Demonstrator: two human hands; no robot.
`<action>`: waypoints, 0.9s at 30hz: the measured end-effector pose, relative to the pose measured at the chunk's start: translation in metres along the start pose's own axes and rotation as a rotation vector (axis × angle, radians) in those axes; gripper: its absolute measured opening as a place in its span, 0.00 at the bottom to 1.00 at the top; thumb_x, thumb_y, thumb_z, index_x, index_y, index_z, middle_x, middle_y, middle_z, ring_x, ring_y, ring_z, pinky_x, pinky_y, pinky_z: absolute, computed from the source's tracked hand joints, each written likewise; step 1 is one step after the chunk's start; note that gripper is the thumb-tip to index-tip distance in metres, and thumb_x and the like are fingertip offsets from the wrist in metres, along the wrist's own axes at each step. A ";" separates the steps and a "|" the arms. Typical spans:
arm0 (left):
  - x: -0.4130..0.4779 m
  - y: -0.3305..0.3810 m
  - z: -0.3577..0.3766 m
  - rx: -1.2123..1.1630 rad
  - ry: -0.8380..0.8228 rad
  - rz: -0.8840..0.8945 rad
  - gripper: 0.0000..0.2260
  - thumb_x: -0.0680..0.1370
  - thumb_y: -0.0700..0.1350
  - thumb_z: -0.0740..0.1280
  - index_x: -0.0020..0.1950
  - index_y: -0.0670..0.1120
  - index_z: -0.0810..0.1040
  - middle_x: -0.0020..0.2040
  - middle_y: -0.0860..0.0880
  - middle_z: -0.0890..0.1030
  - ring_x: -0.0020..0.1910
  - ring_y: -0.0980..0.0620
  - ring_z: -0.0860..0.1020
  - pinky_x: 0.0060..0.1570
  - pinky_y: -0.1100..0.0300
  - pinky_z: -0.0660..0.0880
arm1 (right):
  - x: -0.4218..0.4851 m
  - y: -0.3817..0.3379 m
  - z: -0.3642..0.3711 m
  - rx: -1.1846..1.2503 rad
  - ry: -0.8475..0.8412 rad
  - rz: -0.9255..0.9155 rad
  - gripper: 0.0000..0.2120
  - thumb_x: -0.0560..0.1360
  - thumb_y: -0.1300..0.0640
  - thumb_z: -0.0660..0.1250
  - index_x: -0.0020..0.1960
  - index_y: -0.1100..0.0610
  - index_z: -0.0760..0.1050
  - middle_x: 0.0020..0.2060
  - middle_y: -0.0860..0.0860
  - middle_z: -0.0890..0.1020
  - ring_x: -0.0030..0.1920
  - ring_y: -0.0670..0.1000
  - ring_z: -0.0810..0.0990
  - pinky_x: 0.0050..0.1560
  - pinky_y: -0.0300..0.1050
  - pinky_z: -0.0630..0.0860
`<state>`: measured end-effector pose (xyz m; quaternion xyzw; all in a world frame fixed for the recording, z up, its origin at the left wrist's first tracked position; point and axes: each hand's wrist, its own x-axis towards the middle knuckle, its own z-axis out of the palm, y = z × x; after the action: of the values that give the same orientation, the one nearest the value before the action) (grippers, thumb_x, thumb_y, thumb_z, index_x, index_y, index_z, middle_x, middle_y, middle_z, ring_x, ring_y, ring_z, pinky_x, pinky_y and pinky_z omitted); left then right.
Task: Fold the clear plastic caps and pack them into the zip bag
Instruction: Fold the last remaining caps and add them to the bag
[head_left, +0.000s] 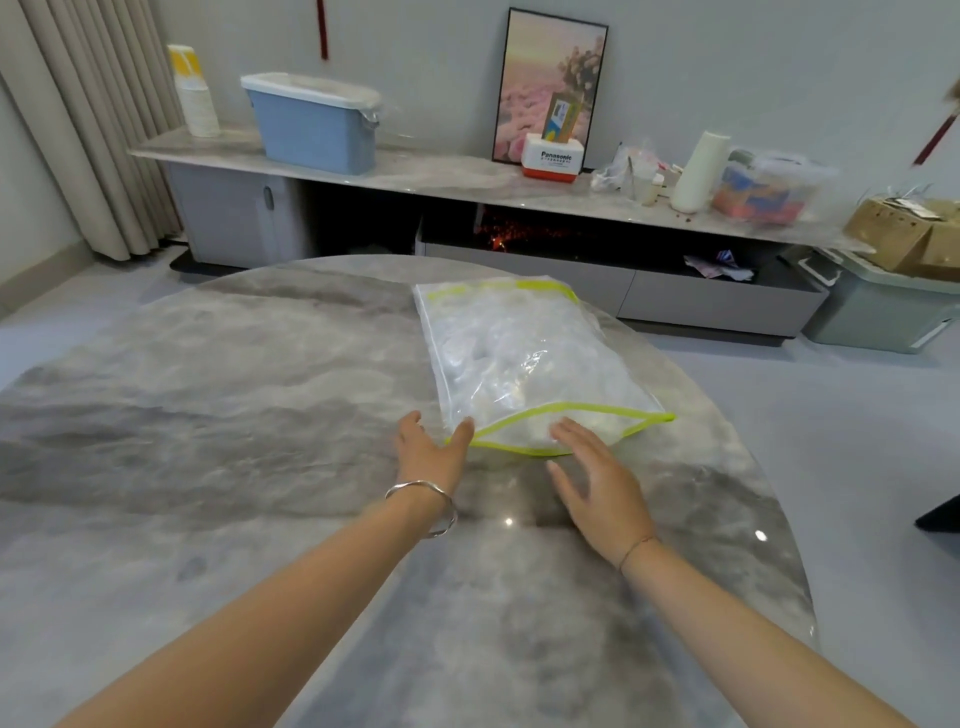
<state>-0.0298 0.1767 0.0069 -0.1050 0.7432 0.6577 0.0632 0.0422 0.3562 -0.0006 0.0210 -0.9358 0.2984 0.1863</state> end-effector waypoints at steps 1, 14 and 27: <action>0.008 -0.004 0.004 -0.020 -0.025 -0.010 0.33 0.76 0.52 0.68 0.74 0.45 0.55 0.65 0.44 0.69 0.61 0.44 0.72 0.64 0.53 0.66 | 0.006 0.007 0.003 -0.090 -0.100 -0.030 0.21 0.78 0.49 0.61 0.70 0.54 0.70 0.69 0.43 0.65 0.70 0.39 0.61 0.69 0.26 0.50; 0.052 -0.003 0.008 0.165 -0.120 0.015 0.11 0.76 0.38 0.66 0.58 0.41 0.74 0.33 0.50 0.72 0.29 0.54 0.69 0.29 0.65 0.66 | 0.067 0.039 0.020 -0.444 -0.358 0.131 0.40 0.69 0.31 0.32 0.76 0.44 0.53 0.77 0.49 0.46 0.76 0.55 0.39 0.74 0.51 0.36; 0.026 0.003 -0.090 0.439 -0.309 -0.016 0.08 0.76 0.41 0.67 0.55 0.48 0.79 0.35 0.50 0.74 0.28 0.57 0.69 0.29 0.68 0.70 | 0.032 -0.004 0.037 -0.408 -0.358 0.061 0.41 0.68 0.30 0.28 0.77 0.44 0.47 0.75 0.49 0.38 0.75 0.51 0.36 0.72 0.46 0.33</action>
<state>-0.0514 0.0862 0.0155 0.0070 0.8488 0.4885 0.2023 0.0003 0.3347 -0.0142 0.0073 -0.9948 0.1009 0.0094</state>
